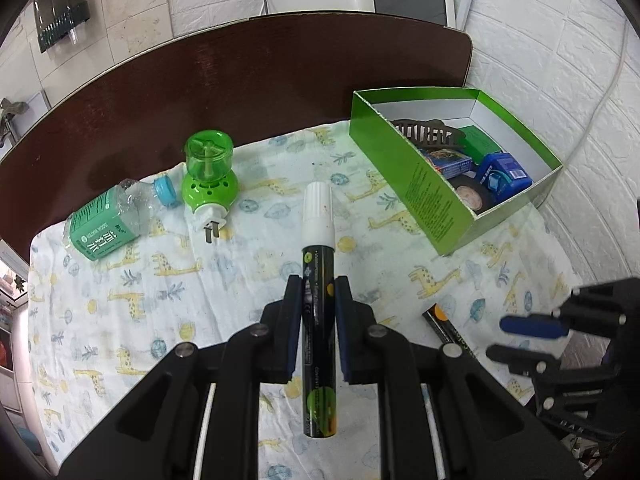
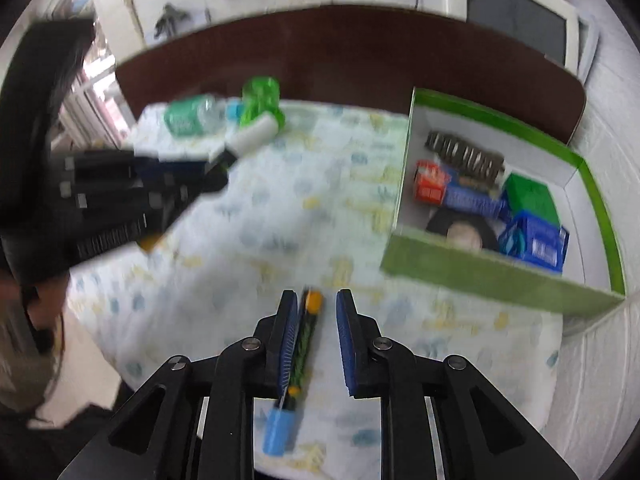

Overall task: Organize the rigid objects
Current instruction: 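Carry the marker with the right gripper while the left carries the pen over the green box, then open both grippers to drop the marker and pen into the box, then move the right gripper toward the green plug-in repellent device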

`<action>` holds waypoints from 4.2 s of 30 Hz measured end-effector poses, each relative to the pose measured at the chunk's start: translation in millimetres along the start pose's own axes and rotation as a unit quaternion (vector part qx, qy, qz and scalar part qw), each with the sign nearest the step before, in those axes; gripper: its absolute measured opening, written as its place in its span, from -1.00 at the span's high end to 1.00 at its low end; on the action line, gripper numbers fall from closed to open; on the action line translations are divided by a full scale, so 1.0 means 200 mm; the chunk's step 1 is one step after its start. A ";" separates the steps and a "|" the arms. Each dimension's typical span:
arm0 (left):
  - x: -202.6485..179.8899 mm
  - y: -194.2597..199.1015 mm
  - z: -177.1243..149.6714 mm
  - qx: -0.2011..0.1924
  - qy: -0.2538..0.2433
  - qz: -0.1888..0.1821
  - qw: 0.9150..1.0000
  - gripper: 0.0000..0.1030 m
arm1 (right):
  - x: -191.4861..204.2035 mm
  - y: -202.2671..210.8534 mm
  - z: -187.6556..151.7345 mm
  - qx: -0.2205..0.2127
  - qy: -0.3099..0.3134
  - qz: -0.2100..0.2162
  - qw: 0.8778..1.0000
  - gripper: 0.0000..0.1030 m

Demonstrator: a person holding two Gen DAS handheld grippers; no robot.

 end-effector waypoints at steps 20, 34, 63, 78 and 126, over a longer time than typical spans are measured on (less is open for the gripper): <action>-0.09 0.09 0.10 -0.024 -0.004 -0.014 1.000 0.72 | -0.08 0.16 0.06 -0.068 -0.070 0.019 0.995 0.66; -0.50 0.08 0.62 -0.059 -0.050 -0.049 0.996 0.72 | -0.60 0.44 0.55 -0.180 -0.204 0.008 0.962 0.66; -0.48 -0.25 0.69 -0.011 -0.013 -0.024 1.000 0.39 | -0.83 0.12 0.53 -0.141 -0.272 0.030 0.952 0.65; 0.04 0.03 0.44 -0.042 0.082 0.024 0.995 0.18 | -0.37 0.17 0.64 -0.133 -0.196 0.037 0.971 0.66; 0.38 -0.29 0.14 0.000 0.052 -0.005 0.999 0.07 | 0.02 -0.53 0.86 -0.033 -0.217 0.019 0.975 0.49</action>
Point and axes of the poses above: each gripper's, at about its wrist camera, not at the fingertips, and y roughly against the way its jaws point, x to its left, z to its top, the point moved 9 cm from there along -y, roughly the way its jaws point, and after that the axes turned 7 degrees about -y, right-handed, at the moved point
